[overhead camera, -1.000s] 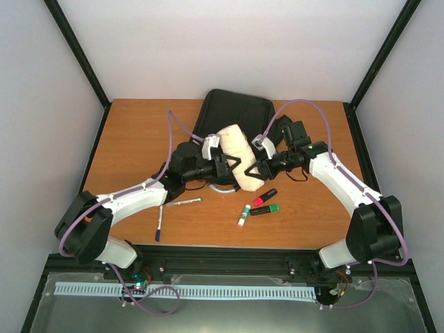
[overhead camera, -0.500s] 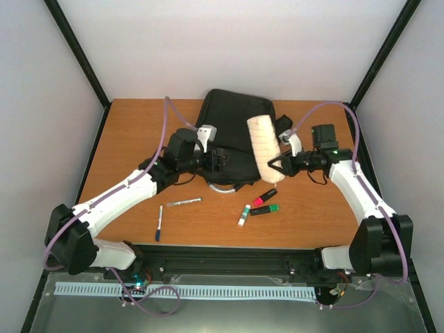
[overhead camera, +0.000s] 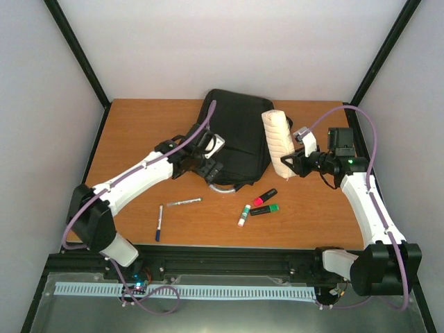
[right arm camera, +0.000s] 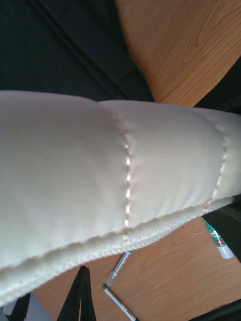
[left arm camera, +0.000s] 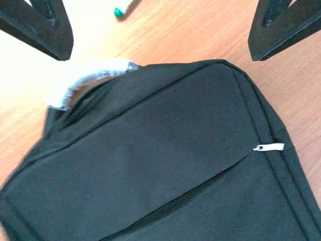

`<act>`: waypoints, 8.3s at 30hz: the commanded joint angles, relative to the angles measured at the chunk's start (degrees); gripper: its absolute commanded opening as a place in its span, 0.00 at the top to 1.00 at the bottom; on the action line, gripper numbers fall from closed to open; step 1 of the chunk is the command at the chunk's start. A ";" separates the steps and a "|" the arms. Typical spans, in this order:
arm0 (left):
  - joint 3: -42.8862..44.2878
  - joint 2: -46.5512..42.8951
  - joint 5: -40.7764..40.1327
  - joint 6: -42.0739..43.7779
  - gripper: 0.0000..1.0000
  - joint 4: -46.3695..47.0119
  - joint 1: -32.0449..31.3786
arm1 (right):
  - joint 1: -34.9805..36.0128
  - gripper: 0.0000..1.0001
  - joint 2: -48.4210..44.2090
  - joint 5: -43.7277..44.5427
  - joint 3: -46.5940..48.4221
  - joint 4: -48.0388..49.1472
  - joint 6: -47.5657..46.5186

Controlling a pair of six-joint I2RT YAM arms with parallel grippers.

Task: Pack the student bag
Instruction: Pick up the stationery from the center of the board, then place the stationery in the student bag.

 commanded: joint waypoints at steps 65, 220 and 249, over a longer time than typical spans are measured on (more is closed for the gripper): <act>39.08 29.32 2.24 -12.00 0.99 2.20 -3.72 | -3.19 0.78 10.68 -20.93 0.70 -14.68 16.14; 21.52 12.87 17.64 -27.57 0.99 16.33 7.19 | 38.79 0.97 42.92 60.88 3.03 58.41 -36.41; 18.90 16.81 18.77 -30.40 0.96 14.18 6.48 | 32.28 0.58 0.18 39.22 -13.06 21.54 -14.18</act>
